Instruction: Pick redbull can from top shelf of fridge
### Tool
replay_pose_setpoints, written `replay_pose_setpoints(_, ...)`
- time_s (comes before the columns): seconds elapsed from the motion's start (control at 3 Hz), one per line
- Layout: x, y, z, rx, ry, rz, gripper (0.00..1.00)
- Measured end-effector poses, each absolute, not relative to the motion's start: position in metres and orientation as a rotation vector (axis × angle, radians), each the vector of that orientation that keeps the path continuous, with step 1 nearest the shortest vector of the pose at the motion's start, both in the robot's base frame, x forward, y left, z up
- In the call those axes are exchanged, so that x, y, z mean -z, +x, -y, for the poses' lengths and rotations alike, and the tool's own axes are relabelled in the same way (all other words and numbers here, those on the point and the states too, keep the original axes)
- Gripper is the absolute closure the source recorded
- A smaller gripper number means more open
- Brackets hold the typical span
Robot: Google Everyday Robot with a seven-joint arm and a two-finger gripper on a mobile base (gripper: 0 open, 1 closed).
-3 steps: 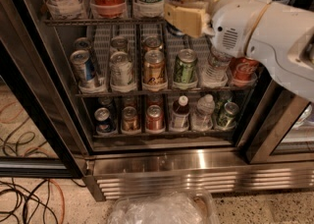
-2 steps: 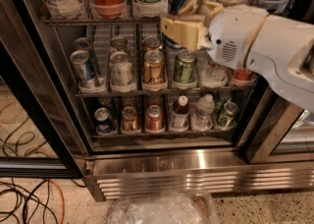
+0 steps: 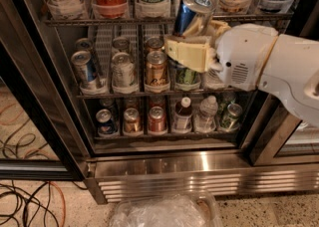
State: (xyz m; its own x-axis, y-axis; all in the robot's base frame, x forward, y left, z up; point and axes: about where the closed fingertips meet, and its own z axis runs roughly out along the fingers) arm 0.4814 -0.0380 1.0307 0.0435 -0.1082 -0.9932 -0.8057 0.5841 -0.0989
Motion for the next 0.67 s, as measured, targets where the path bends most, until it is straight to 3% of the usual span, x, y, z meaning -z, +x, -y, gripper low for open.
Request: replay_pose_setpoints(0.67,-1.0161,0.4495,0.0394,-0.636,-0.842,-1.446,1.0)
